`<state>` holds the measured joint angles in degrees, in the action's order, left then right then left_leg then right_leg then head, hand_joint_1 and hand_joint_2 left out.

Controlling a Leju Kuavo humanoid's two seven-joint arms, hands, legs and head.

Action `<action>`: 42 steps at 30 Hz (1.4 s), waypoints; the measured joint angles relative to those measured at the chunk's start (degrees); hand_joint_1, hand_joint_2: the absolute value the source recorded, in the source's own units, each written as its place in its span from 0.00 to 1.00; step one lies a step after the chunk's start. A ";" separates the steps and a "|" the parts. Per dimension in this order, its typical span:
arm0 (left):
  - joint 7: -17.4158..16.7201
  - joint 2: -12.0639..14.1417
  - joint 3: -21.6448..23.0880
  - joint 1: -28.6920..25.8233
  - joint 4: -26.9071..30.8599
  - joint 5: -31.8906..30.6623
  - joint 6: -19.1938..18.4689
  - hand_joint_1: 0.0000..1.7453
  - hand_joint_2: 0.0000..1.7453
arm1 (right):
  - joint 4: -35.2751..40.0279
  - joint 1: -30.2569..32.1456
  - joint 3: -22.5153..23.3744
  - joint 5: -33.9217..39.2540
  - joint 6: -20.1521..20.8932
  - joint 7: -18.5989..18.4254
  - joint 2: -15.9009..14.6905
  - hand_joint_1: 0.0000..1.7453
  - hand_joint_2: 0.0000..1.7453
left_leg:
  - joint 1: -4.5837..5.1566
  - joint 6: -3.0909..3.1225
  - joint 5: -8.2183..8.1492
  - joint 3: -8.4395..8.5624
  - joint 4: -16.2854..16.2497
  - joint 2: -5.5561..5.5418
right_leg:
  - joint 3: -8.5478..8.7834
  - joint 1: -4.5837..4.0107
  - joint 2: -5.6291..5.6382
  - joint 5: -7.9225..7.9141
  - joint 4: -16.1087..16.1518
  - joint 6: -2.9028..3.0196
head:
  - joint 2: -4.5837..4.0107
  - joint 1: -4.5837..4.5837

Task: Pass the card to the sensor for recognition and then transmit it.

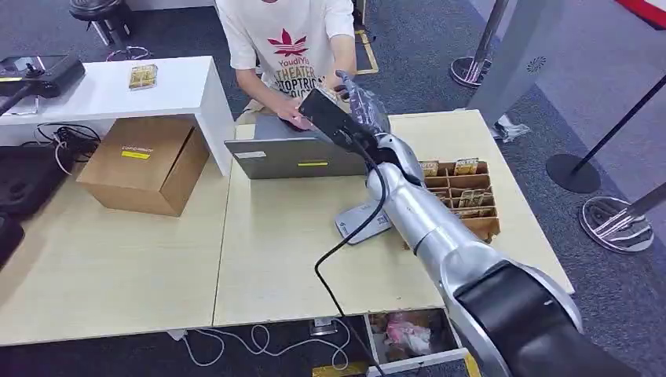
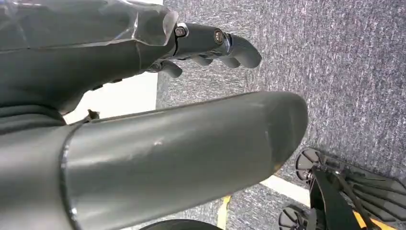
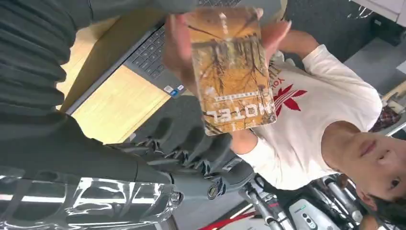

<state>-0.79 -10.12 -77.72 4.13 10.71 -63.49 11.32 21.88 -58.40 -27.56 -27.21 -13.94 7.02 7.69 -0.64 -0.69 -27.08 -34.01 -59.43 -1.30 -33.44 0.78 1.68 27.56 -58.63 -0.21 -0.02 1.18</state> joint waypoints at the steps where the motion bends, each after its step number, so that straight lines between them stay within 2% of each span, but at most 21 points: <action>1: 0.00 0.00 0.00 0.00 0.00 0.00 0.00 0.00 0.00 | 0.00 0.05 0.07 0.00 0.04 0.02 -0.02 0.00 1.00 | 0.00 0.00 0.00 0.00 0.00 0.00 | 0.00 0.00 0.00 0.00 0.00 0.00 | 0.00 0.00; 16: -0.50 -0.18 0.00 0.00 0.00 0.07 0.31 0.00 0.00 | 0.00 0.50 1.18 0.00 0.59 -0.15 -0.35 0.00 1.00 | 0.00 0.00 0.00 0.00 0.00 0.00 | 0.00 0.00 0.00 0.00 0.00 0.00 | 0.00 0.00; 32: -1.53 -0.81 0.00 -0.01 0.00 1.64 1.81 0.00 0.00 | 0.61 0.50 3.41 0.79 -0.43 2.88 -0.46 0.00 1.00 | 0.00 0.00 0.00 -0.01 0.00 0.00 | -0.01 0.00 0.00 0.00 0.00 0.00 | 0.00 0.00; 36: -1.35 -1.07 -0.15 -0.06 0.00 2.45 2.19 0.00 0.00 | 1.51 0.71 3.67 -1.64 -1.01 3.74 -1.16 0.00 1.00 | 0.00 0.00 0.00 -0.01 0.00 0.00 | -0.01 0.00 0.00 0.00 0.00 0.00 | 0.00 0.00; 42: -0.81 -1.29 -0.96 -0.19 0.00 3.30 2.36 0.00 0.00 | 3.19 2.37 3.28 -8.88 -4.66 3.74 -3.28 0.00 1.00 | 0.01 0.00 0.00 -0.02 0.00 0.00 | -0.01 0.01 0.00 0.00 0.01 0.00 | 0.00 0.02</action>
<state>-1.60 -11.41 -78.69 3.94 10.71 -60.19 13.68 25.07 -56.03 -24.28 -36.09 -18.60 10.75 4.41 -0.64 -0.69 -27.08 -34.03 -59.44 -1.30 -33.45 0.79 1.68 27.56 -58.61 -0.22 -0.02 1.20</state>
